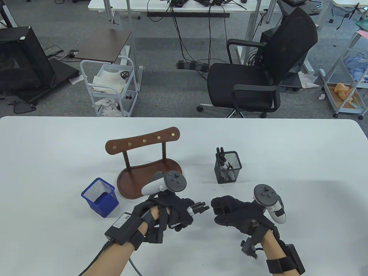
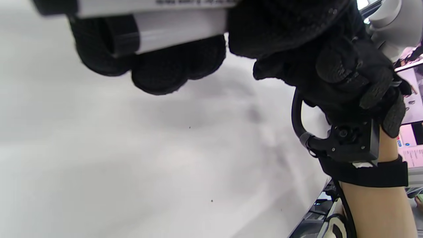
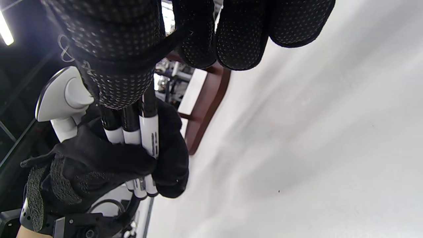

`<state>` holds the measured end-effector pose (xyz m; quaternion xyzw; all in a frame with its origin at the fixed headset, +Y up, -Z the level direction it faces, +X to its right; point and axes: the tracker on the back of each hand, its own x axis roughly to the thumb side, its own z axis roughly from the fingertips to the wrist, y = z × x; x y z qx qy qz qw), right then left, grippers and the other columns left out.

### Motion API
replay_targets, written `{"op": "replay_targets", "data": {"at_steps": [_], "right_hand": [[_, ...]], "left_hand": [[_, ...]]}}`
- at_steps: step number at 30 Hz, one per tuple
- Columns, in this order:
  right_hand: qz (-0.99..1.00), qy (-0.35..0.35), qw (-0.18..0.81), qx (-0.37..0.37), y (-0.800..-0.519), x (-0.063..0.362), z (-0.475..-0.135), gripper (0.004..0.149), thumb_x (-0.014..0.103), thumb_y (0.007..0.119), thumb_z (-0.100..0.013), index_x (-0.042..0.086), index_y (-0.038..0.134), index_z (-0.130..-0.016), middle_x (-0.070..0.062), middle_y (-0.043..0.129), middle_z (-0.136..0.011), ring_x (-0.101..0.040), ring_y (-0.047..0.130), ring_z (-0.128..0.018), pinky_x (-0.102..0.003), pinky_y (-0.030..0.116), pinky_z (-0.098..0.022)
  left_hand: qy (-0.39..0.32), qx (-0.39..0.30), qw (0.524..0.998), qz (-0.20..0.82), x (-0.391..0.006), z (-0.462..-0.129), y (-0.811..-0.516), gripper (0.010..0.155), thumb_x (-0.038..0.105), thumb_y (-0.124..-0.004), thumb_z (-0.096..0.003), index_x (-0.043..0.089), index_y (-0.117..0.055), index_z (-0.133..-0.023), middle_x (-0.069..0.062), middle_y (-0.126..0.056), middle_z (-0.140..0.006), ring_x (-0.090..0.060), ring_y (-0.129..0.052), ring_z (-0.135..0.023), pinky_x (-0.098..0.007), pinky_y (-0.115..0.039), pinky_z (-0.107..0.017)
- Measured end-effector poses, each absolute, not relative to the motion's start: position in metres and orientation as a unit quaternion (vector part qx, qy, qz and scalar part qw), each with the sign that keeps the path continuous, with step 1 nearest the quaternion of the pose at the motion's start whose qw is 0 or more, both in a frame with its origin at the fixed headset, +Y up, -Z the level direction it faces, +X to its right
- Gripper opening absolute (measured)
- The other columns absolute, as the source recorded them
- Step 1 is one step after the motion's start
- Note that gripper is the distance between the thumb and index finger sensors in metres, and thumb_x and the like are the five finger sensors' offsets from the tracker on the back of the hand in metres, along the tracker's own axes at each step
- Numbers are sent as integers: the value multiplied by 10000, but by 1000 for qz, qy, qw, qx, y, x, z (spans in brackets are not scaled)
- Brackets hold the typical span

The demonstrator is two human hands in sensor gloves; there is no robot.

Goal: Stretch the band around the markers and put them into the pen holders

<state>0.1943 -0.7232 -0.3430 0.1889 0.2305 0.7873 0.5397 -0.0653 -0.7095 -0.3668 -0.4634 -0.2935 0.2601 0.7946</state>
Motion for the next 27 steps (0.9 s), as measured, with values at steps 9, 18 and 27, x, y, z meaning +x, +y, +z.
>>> {"op": "replay_targets", "data": {"at_steps": [9,18,27], "right_hand": [[830,215,466,217,-716,173,-332,684,383,1008,-427,392,644,-1005,-13,684,-1127,-450,670,-955,-661,602,-693],[883,201,372,205,-716,160,-328,681,353,1045,-408,340,695,-992,-44,737,-1069,-474,688,-930,-693,584,-686],[908,198,323,179,-722,158,-331,603,357,1068,-386,275,780,-910,-39,823,-947,-449,750,-866,-706,591,-677]], "left_hand": [[-300,-504,782,210,-43,-363,-722,503,329,-797,-586,128,-546,-973,-72,-902,-799,-285,-1012,-618,-533,-849,-530],[-303,-501,792,174,-28,-362,-723,520,328,-803,-580,100,-547,-970,-81,-915,-778,-289,-1026,-585,-535,-861,-502],[-330,-457,810,162,-24,-355,-718,519,330,-799,-587,108,-540,-979,-64,-906,-780,-275,-1017,-576,-524,-851,-503]]}}
